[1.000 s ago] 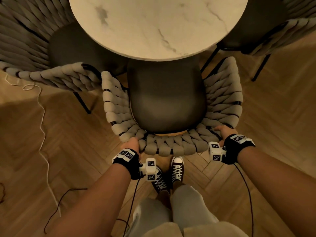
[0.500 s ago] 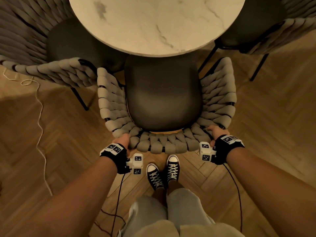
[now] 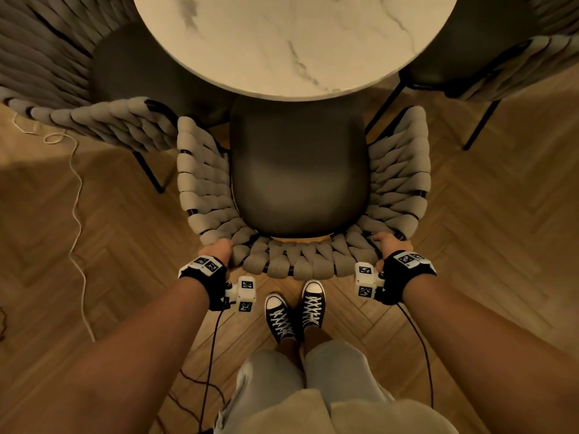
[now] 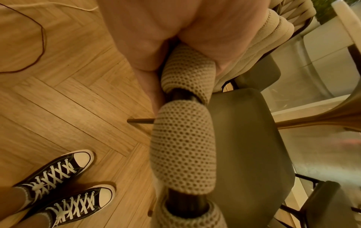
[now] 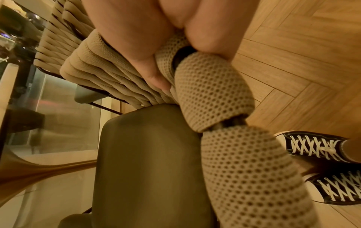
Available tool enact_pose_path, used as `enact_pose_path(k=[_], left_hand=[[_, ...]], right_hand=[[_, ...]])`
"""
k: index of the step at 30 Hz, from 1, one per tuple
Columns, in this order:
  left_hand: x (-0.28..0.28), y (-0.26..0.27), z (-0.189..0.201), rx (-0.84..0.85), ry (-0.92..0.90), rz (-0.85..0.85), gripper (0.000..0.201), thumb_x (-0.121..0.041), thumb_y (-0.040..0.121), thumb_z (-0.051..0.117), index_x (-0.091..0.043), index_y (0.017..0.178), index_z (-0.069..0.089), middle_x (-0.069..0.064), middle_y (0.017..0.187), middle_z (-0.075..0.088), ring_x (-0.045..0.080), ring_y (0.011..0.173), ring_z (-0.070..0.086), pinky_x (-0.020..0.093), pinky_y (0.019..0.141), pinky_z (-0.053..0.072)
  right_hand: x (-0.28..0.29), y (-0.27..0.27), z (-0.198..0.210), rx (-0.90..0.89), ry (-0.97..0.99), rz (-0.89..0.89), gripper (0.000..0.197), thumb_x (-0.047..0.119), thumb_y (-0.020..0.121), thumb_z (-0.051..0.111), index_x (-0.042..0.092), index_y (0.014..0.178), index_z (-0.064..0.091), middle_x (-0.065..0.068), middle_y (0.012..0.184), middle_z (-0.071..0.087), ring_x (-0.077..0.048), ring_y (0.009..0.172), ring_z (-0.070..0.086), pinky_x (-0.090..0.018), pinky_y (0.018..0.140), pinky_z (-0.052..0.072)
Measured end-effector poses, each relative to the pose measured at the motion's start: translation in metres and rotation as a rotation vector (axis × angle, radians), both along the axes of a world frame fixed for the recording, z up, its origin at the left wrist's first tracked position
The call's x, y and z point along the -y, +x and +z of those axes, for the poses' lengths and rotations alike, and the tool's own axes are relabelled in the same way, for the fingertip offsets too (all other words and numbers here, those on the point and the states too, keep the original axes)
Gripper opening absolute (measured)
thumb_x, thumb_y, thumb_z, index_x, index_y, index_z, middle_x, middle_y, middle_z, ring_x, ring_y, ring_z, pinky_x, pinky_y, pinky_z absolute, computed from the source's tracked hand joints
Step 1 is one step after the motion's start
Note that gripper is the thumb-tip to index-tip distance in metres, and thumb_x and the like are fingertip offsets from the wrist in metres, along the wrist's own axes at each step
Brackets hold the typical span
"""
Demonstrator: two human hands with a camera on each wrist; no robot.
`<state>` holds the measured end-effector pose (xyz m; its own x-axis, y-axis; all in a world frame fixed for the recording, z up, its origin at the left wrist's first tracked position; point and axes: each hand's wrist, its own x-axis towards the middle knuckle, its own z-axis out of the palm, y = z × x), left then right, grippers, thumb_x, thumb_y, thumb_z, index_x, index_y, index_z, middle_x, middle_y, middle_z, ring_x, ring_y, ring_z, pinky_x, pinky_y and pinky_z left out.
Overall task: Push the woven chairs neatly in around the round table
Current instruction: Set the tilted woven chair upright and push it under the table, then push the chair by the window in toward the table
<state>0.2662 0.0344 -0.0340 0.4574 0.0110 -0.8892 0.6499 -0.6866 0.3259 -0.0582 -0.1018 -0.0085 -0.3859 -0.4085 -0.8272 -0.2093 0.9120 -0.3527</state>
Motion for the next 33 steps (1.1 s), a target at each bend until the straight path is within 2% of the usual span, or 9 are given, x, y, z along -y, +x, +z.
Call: enact_pose_path(k=[3, 6, 10, 14, 16, 19, 25, 29, 33], left_hand=[[-0.003, 0.007, -0.007, -0.014, 0.005, -0.005, 0.035, -0.019, 0.089, 0.060, -0.011, 0.123, 0.059, 0.017, 0.110, 0.070, 0.038, 0.090, 0.070, 0.048, 0.065, 0.061], [-0.006, 0.005, -0.001, -0.033, -0.007, -0.008, 0.032, -0.022, 0.087, 0.065, -0.011, 0.117, 0.059, 0.015, 0.107, 0.069, 0.037, 0.093, 0.069, 0.050, 0.073, 0.061], [-0.011, -0.001, 0.031, 0.032, -0.025, -0.067, 0.040, -0.024, 0.075, 0.082, -0.010, 0.107, 0.062, 0.017, 0.102, 0.069, 0.039, 0.090, 0.070, 0.057, 0.083, 0.060], [-0.021, 0.010, 0.066, 0.052, 0.030, -0.303, 0.023, -0.018, 0.084, 0.076, 0.002, 0.088, 0.067, 0.021, 0.083, 0.074, 0.033, 0.068, 0.073, 0.050, 0.074, 0.064], [-0.025, 0.023, 0.082, 0.092, 0.053, -0.455, 0.020, -0.013, 0.086, 0.068, 0.006, 0.082, 0.071, 0.024, 0.077, 0.075, 0.030, 0.057, 0.072, 0.044, 0.066, 0.064], [-0.020, 0.046, 0.103, 0.141, 0.011, -0.617, 0.022, -0.016, 0.088, 0.064, 0.004, 0.088, 0.073, 0.023, 0.083, 0.076, 0.030, 0.061, 0.072, 0.039, 0.065, 0.060], [0.002, 0.132, 0.142, 0.412, 0.093, -1.020, 0.029, -0.038, 0.091, 0.065, -0.011, 0.087, 0.075, 0.008, 0.084, 0.077, 0.025, 0.077, 0.074, 0.037, 0.072, 0.063], [0.027, 0.214, 0.156, 0.627, 0.230, -1.284, 0.027, -0.046, 0.087, 0.065, -0.021, 0.096, 0.068, 0.005, 0.101, 0.071, 0.026, 0.091, 0.067, 0.038, 0.081, 0.058], [0.058, 0.308, 0.147, 0.794, 0.326, -1.416, 0.045, -0.043, 0.086, 0.063, -0.020, 0.125, 0.058, 0.009, 0.127, 0.064, 0.032, 0.114, 0.063, 0.043, 0.092, 0.055]], right_hand=[[0.000, 0.002, 0.012, -0.028, -0.007, -0.061, 0.061, 0.017, 0.087, 0.069, 0.005, 0.141, 0.043, -0.010, 0.107, 0.051, -0.020, 0.061, 0.045, -0.028, 0.047, 0.033], [0.000, 0.003, 0.009, 0.040, -0.007, -0.100, 0.063, 0.023, 0.077, 0.075, 0.008, 0.133, 0.052, -0.010, 0.104, 0.062, -0.028, 0.067, 0.059, -0.032, 0.054, 0.049], [-0.003, -0.011, -0.009, 0.062, -0.049, -0.145, 0.059, 0.026, 0.063, 0.080, 0.010, 0.118, 0.065, -0.014, 0.101, 0.072, -0.036, 0.082, 0.069, -0.052, 0.076, 0.060], [-0.012, 0.002, 0.057, 0.083, -0.057, -0.067, 0.029, 0.016, 0.078, 0.073, 0.002, 0.103, 0.066, -0.011, 0.090, 0.068, -0.031, 0.079, 0.065, -0.046, 0.082, 0.057], [-0.013, 0.007, 0.075, 0.079, -0.115, -0.025, 0.030, 0.009, 0.087, 0.065, 0.003, 0.116, 0.062, -0.014, 0.103, 0.066, -0.033, 0.092, 0.063, -0.048, 0.090, 0.054], [-0.002, 0.033, 0.102, 0.075, -0.318, 0.144, 0.034, 0.007, 0.091, 0.062, 0.010, 0.125, 0.059, -0.011, 0.116, 0.061, -0.029, 0.107, 0.058, -0.044, 0.098, 0.050], [0.030, 0.154, 0.118, 0.198, -0.425, 0.711, 0.015, 0.014, 0.082, 0.070, 0.028, 0.084, 0.065, -0.004, 0.089, 0.068, -0.021, 0.077, 0.063, -0.039, 0.074, 0.054], [0.045, 0.264, 0.136, 0.220, -0.458, 1.026, 0.013, 0.019, 0.083, 0.068, 0.029, 0.090, 0.065, 0.005, 0.085, 0.066, -0.015, 0.078, 0.062, -0.024, 0.068, 0.043], [0.065, 0.379, 0.144, 0.207, -0.499, 1.223, 0.016, 0.020, 0.087, 0.061, 0.023, 0.102, 0.066, 0.002, 0.093, 0.069, -0.016, 0.081, 0.061, -0.022, 0.061, 0.041]])
